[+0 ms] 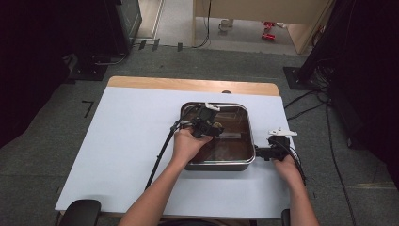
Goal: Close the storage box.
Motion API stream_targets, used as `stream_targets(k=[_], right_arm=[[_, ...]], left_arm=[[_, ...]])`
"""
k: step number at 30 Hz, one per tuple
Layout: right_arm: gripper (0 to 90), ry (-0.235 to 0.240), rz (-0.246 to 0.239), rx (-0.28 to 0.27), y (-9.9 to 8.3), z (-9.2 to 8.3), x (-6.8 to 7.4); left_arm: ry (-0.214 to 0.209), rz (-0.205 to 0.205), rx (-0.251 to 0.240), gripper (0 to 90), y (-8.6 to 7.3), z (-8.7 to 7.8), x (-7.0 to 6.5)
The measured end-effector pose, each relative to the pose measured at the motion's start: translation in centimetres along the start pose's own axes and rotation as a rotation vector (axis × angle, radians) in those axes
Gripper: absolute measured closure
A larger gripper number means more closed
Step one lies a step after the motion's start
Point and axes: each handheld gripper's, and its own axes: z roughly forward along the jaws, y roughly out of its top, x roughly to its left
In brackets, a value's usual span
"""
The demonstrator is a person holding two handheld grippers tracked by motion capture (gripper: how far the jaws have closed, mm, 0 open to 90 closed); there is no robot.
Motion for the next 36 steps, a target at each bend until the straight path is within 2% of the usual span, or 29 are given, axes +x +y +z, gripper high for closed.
stream_targets(k=[2,4,6,8,11,14,18,20,21,22,25,28,29,32,33,36], right_arm=[[3.3,0.000,0.001,-0.001,0.0,0.0,0.0],[3.3,0.000,0.001,-0.002,0.0,0.0,0.0],[3.0,0.002,0.000,0.001,0.0,0.0,0.0],[3.0,0.002,0.000,0.001,0.0,0.0,0.0],[3.0,0.001,-0.001,0.001,0.0,0.0,0.0],[3.0,0.001,-0.001,0.000,0.0,0.0,0.0],[3.0,0.002,0.000,0.000,0.0,0.0,0.0],[3.0,0.001,-0.001,0.001,0.0,0.0,0.0],[3.0,0.002,-0.001,0.000,0.0,0.0,0.0],[3.0,0.002,0.000,0.000,0.0,0.0,0.0],[3.0,0.001,0.000,0.000,0.0,0.0,0.0],[3.0,0.002,-0.001,0.000,0.0,0.0,0.0],[3.0,0.002,-0.001,-0.001,0.0,0.0,0.0],[3.0,0.001,-0.001,-0.001,0.0,0.0,0.0],[3.0,0.002,0.000,-0.003,0.0,0.0,0.0],[3.0,0.002,0.001,-0.003,0.0,0.0,0.0]], left_arm=[[0.010,0.010,-0.006,59.5,0.0,-0.1,-0.1],[-0.008,0.000,0.000,59.5,0.1,-0.2,0.1],[0.004,0.006,0.006,59.6,0.1,0.1,0.3],[-0.003,0.020,-0.010,59.6,-0.3,0.2,0.5],[-0.021,0.003,-0.019,59.6,-0.5,0.2,0.6],[-0.017,0.008,-0.018,59.6,-0.5,0.0,0.5],[-0.050,-0.022,-0.012,59.5,-0.4,0.3,1.0],[-0.052,-0.017,-0.015,58.7,-0.5,0.3,1.1],[-0.042,0.006,-0.020,57.5,-0.5,0.3,0.9],[-0.042,0.006,-0.020,53.3,-0.5,0.3,0.9],[-0.045,0.031,-0.030,47.3,-0.6,-0.3,0.9],[-0.060,0.029,-0.037,43.8,-0.6,-0.9,1.2],[-0.078,0.021,-0.054,42.4,-0.7,-1.4,1.5],[-0.075,0.028,-0.059,41.1,-0.8,-2.0,1.8],[-0.062,0.052,-0.069,39.4,-1.1,-2.8,2.2],[-0.060,0.056,-0.091,37.5,-1.6,-3.6,2.7]])
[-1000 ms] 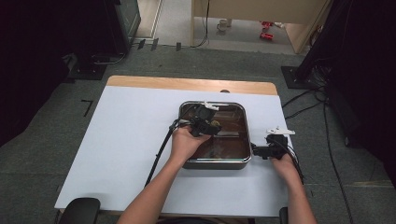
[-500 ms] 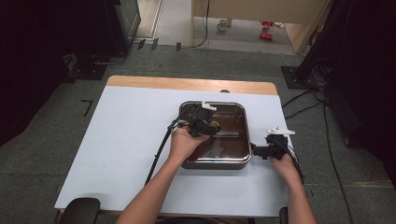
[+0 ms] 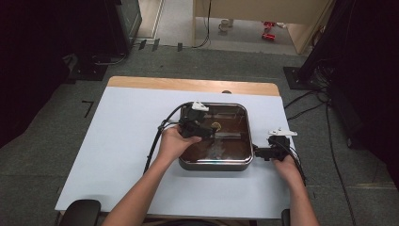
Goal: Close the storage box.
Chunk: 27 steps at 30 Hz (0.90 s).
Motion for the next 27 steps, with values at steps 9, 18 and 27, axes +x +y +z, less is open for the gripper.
stream_targets(k=[9,18,27], right_arm=[[3.0,0.000,-0.006,0.000,0.0,0.0,0.0],[3.0,0.000,-0.003,0.001,0.0,0.0,0.0],[3.0,-0.001,-0.003,0.000,0.0,0.0,0.0]], left_arm=[[-0.042,-0.087,-0.091,35.2,-2.4,-4.1,3.3],[0.023,-0.064,-0.061,31.6,-4.8,-5.8,5.3],[0.083,-0.081,-0.076,31.7,-7.4,-7.3,7.8]])
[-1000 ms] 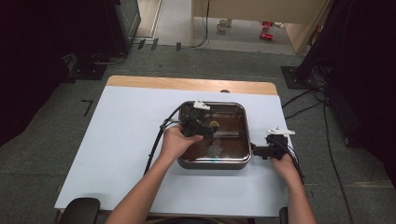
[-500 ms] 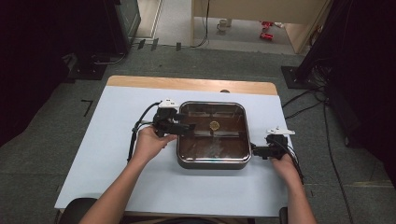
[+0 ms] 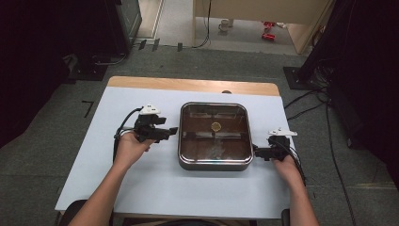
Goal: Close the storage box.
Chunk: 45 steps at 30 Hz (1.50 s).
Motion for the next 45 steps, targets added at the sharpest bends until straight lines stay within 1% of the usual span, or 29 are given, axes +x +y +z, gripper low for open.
stream_targets(k=[1,2,4,5,6,7,8,10,11,16,17,19,21,23,24,25,26,27,29,30,31,32,34,35,36,37,38,39,45], right_arm=[[3.0,0.000,0.000,0.000,0.0,0.0,0.0],[3.0,0.000,0.000,0.000,0.0,0.0,0.0],[3.0,0.000,-0.001,0.000,0.0,0.0,0.0],[3.0,0.000,-0.001,0.000,0.0,0.0,0.0],[3.0,0.000,-0.001,0.000,0.0,0.0,0.0],[3.0,0.000,-0.001,0.000,0.0,0.0,0.0],[3.0,0.000,-0.001,0.000,0.0,0.0,0.0],[3.0,0.000,-0.001,0.000,0.0,0.0,0.0],[3.0,0.000,-0.001,0.000,0.0,0.0,0.0],[3.0,0.000,-0.001,0.000,0.0,0.0,0.0],[3.0,0.000,-0.001,0.000,0.0,0.0,0.0],[3.0,0.000,-0.001,0.000,0.0,0.0,0.0],[3.0,0.000,0.000,0.000,0.0,0.0,0.0],[3.0,0.000,0.000,0.000,0.0,0.0,0.0],[3.0,0.000,0.000,0.000,0.0,0.0,0.0],[3.0,0.000,0.000,0.000,0.0,0.0,0.0],[3.0,0.000,0.000,0.000,0.0,0.0,0.0],[3.0,0.000,0.000,0.000,0.0,0.0,0.0],[3.0,0.000,0.001,0.000,0.0,0.0,0.0],[3.0,0.000,0.000,0.000,0.0,0.0,0.0],[3.0,0.000,0.000,0.000,0.0,0.0,0.0],[3.0,0.000,0.000,0.000,0.0,0.0,0.0],[3.0,0.001,0.001,0.000,0.0,0.0,0.0],[3.0,0.001,0.001,0.001,0.0,0.0,0.0],[3.0,0.001,0.001,0.001,0.0,0.0,0.0],[3.0,0.001,0.000,0.000,0.0,0.0,0.0],[2.9,0.001,0.000,0.001,0.0,0.0,0.0],[3.0,0.001,0.000,0.001,0.0,0.0,0.0],[3.0,-0.001,-0.003,-0.001,0.0,0.0,0.0]], left_arm=[[0.016,0.000,-0.002,31.7,-0.3,-0.1,0.3],[0.016,0.000,-0.002,31.8,-0.3,-0.1,0.3],[0.049,0.015,-0.014,31.7,-0.8,-0.5,0.8],[0.056,0.021,-0.021,31.7,-1.1,-0.6,1.1],[0.072,0.029,-0.024,31.6,-1.6,-0.9,1.8],[0.072,0.029,-0.024,31.6,-1.6,-0.9,1.8],[0.082,0.029,-0.023,31.6,-2.0,-1.0,2.2],[0.105,0.032,-0.001,29.4,-2.8,-1.1,3.0],[0.105,0.032,-0.001,29.3,-2.8,-1.1,3.0],[0.141,0.054,0.042,28.9,-4.7,-1.0,4.9],[0.147,0.048,0.063,28.8,-5.2,-0.8,5.4],[0.151,0.041,0.074,28.7,-5.4,-0.7,5.7],[0.166,0.044,0.079,28.0,-5.8,-0.6,6.3],[0.172,0.044,0.082,27.8,-5.9,-0.5,6.4],[0.181,0.040,0.089,27.7,-6.2,-0.4,7.0],[0.181,0.040,0.089,27.7,-6.2,-0.4,7.0],[0.197,0.035,0.095,27.8,-6.5,-0.4,7.6],[0.205,0.033,0.095,27.8,-6.6,-0.4,7.9],[0.212,0.029,0.096,27.8,-6.8,-0.3,8.1],[0.220,0.012,0.108,27.8,-7.2,-0.1,8.9],[0.220,0.012,0.108,28.1,-7.2,-0.1,8.9],[0.190,0.010,0.091,26.7,-7.5,-0.2,9.3],[0.183,0.006,0.082,26.8,-7.6,-0.2,9.4],[0.180,0.016,0.080,26.3,-7.6,-0.2,9.4],[0.180,0.016,0.080,25.0,-7.6,-0.2,9.4],[0.179,0.027,0.076,25.0,-7.8,-0.1,9.3],[0.192,0.042,0.083,22.0,-7.8,0.1,9.0],[0.195,0.036,0.080,21.8,-7.8,0.1,9.0],[0.198,0.034,0.080,21.7,-7.8,0.1,8.9]])
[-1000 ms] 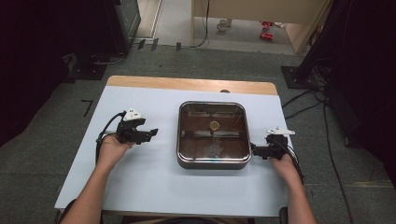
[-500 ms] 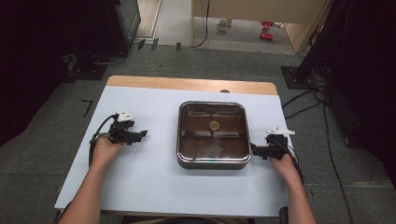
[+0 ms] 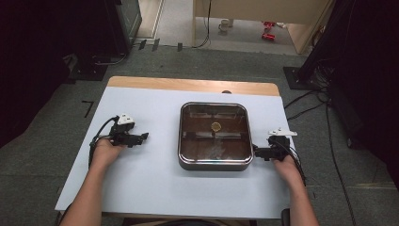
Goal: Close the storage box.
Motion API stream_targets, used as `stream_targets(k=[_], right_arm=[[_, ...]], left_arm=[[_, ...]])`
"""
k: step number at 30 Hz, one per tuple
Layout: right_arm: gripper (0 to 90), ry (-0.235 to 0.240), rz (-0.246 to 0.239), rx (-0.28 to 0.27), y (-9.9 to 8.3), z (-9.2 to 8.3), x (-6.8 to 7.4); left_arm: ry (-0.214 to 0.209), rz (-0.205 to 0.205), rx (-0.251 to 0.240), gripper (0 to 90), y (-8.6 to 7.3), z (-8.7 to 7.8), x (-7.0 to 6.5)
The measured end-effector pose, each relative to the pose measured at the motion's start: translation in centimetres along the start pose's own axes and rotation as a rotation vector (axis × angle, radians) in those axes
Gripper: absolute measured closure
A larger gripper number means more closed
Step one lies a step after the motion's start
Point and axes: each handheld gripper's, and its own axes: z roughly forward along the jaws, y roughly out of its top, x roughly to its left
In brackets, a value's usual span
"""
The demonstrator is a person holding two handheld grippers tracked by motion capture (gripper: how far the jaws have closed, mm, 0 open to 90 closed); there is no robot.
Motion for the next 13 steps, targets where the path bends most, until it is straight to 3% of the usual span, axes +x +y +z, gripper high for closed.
stream_targets(k=[13], right_arm=[[3.0,0.001,0.002,0.001,0.00,0.00,0.01]], left_arm=[[0.002,-0.004,-0.001,21.6,0.00,0.01,-0.03]])
